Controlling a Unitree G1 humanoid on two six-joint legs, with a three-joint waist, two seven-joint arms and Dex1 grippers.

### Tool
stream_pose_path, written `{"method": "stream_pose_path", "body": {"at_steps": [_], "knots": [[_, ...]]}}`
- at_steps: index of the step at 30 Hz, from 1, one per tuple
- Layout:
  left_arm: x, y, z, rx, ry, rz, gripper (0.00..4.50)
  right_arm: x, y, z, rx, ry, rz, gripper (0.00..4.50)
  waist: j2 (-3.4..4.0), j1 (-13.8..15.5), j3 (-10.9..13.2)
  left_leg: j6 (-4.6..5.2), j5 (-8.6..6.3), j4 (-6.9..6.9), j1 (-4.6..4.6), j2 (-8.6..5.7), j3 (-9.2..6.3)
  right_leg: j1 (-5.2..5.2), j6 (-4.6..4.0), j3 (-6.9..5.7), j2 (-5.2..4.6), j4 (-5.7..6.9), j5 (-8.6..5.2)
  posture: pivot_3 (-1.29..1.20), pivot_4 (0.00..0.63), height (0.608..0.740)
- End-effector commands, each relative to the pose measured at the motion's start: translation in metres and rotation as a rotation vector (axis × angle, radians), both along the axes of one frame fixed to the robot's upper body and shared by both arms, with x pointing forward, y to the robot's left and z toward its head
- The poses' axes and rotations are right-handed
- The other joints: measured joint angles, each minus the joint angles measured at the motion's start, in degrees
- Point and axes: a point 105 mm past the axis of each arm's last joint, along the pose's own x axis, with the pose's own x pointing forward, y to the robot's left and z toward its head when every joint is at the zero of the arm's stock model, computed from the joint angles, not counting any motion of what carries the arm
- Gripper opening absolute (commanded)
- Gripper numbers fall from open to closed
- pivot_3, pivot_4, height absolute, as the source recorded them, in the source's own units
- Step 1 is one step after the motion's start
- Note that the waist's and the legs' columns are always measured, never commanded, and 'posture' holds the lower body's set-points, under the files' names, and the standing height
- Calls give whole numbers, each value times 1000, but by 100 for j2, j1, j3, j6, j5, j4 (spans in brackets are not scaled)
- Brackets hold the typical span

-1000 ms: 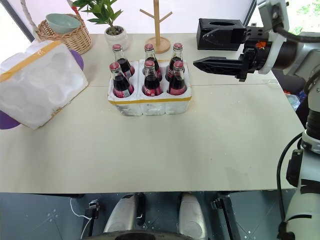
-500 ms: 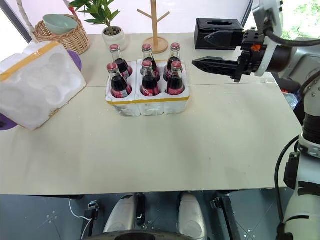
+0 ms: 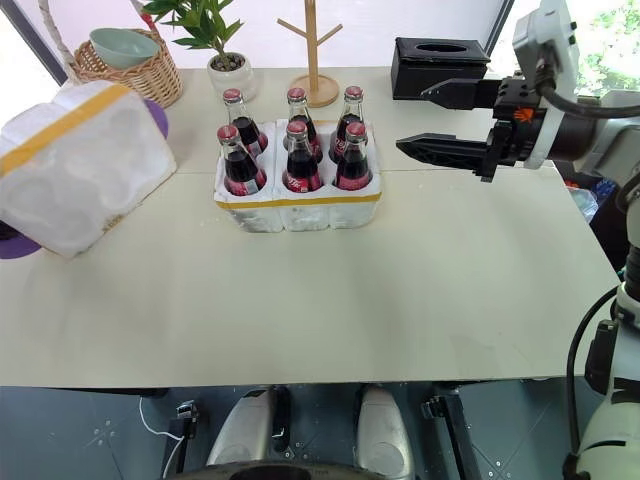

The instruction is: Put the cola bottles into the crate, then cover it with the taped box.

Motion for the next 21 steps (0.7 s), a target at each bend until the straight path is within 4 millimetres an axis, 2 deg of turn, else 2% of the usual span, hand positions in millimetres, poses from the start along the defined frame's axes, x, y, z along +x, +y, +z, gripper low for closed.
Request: {"method": "stream_pose_path", "body": {"at_steps": [1,5,10,11,13,16,19,21], "knots": [[0,6,14,43,-58,16,359,-6,-2,9,-23,-73,-9,4500,-1,0,0,0,0,0,0,0,0,0,0,0,0,0,0,0,150,736],[11,2,40,125,-185,-38,359,-1,-4,4,-27,-74,-34,4500,-1,4,0,0,0,0,0,0,0,0,0,0,0,0,0,0,150,736],[40,-17,97,248,-541,-95,359,2,-9,2,-26,-72,-57,4500,-16,29,1,0,0,4,-6,-1,-2,0,1,-1,-1,-1,0,0,150,736],[47,-26,109,247,-617,-120,359,2,-9,1,-24,-72,-60,4500,-17,34,1,0,0,5,-6,-2,-2,0,1,-1,-3,-1,1,0,150,736],[59,-57,129,256,-744,-244,359,2,-10,-1,-15,-68,-67,4500,-18,40,0,0,0,6,-6,-2,-2,2,2,-1,-3,-1,1,0,150,736],[74,-104,148,263,-874,-394,359,2,-11,-6,-12,-55,-75,4500,-18,65,0,-1,1,10,-5,-2,-4,5,3,-2,-3,-1,3,0,150,736],[82,-151,150,361,-917,-556,359,1,-13,-10,-16,-41,-77,4500,-18,68,0,-1,1,11,-5,-2,-3,5,5,-1,-3,-1,4,0,150,736],[87,-174,150,418,-944,-604,359,-1,-15,-13,-17,-29,-82,4500,-17,46,1,-1,1,11,-5,-2,-3,5,5,0,-2,-2,4,0,150,736]]}}
